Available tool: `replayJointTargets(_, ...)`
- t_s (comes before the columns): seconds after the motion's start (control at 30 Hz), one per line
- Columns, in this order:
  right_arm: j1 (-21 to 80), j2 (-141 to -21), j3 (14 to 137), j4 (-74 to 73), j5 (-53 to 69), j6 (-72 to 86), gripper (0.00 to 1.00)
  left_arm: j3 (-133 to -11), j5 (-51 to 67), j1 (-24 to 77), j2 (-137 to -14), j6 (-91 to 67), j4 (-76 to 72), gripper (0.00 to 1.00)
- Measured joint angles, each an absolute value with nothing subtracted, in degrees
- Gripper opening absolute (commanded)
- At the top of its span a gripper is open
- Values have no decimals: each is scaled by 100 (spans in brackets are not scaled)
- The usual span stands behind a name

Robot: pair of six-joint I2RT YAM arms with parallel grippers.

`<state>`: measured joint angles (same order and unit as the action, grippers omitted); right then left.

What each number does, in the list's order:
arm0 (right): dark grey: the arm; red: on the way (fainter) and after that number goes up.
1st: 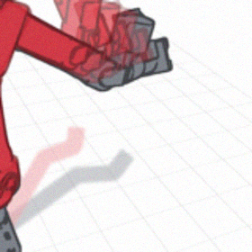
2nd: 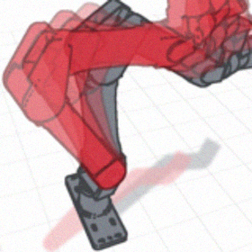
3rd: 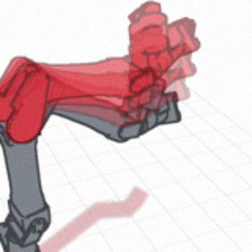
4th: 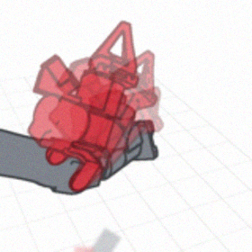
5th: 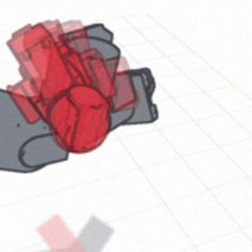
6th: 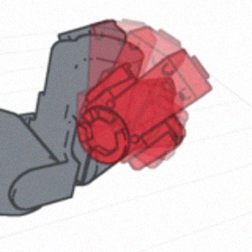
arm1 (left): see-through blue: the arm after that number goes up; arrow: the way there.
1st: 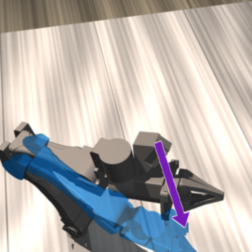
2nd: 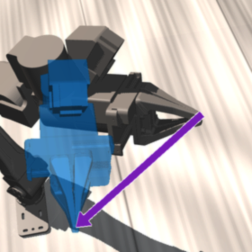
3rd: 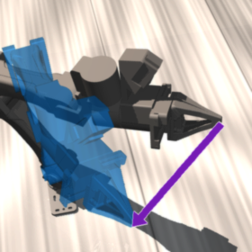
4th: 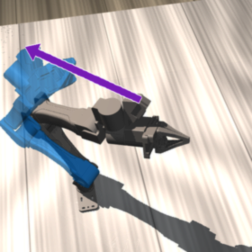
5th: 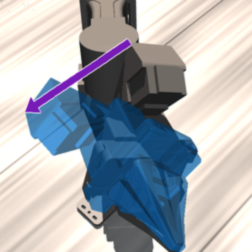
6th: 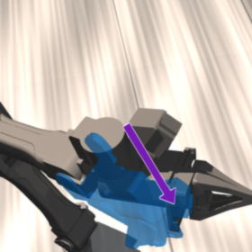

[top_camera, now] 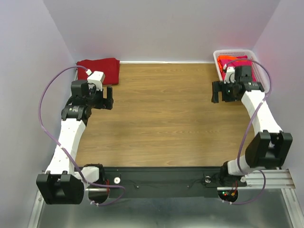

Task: Fold and stack the t-shirts
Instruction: Grab the tshirt from the pile

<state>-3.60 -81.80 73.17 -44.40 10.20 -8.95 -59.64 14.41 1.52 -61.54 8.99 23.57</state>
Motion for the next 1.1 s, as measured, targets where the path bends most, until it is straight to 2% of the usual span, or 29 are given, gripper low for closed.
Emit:
replayJointTargets(0.2, -744, -9598, 9367, -4593, 1098, -1135, 100, -6047, 1168, 152, -6517, 788, 2373, 99)
replayJointTargets(0.4, -1396, -11568, 11743, -4639, 1048, -1184, 100, -6163, 1052, 152, -6733, 707, 2355, 99)
replayJointTargets(0.57, -1610, -12770, 12825, -4670, 757, -1146, 99, -6165, 1052, 152, -6744, 742, 2346, 99)
replayJointTargets(0.67, -1599, -13314, 13166, -4654, 582, -1135, 91, -6163, 1039, 152, -6744, 770, 2355, 99)
replayJointTargets(0.77, -1566, -13668, 13323, -4622, 421, -1135, 72, -6154, 985, 152, -6742, 819, 2353, 99)
replayJointTargets(0.8, -1566, -13753, 13338, -4617, 379, -1140, 72, -6152, 969, 152, -6742, 834, 2368, 99)
replayJointTargets(0.87, -1553, -13902, 13343, -4606, 270, -1138, 55, -6147, 910, 152, -6742, 873, 2381, 99)
replayJointTargets(0.97, -1549, -13970, 13343, -4600, 191, -1131, 40, -6147, 851, 152, -6742, 902, 2386, 99)
replayJointTargets(1.0, -1551, -13972, 13343, -4593, 176, -1135, 29, -6147, 843, 152, -6742, 910, 2388, 99)
replayJointTargets(1.03, -1551, -13963, 13345, -4584, 167, -1131, 25, -6147, 832, 152, -6742, 917, 2386, 99)
replayJointTargets(1.1, -1551, -13937, 13345, -4584, 150, -1142, 23, -6147, 827, 152, -6742, 919, 2386, 99)
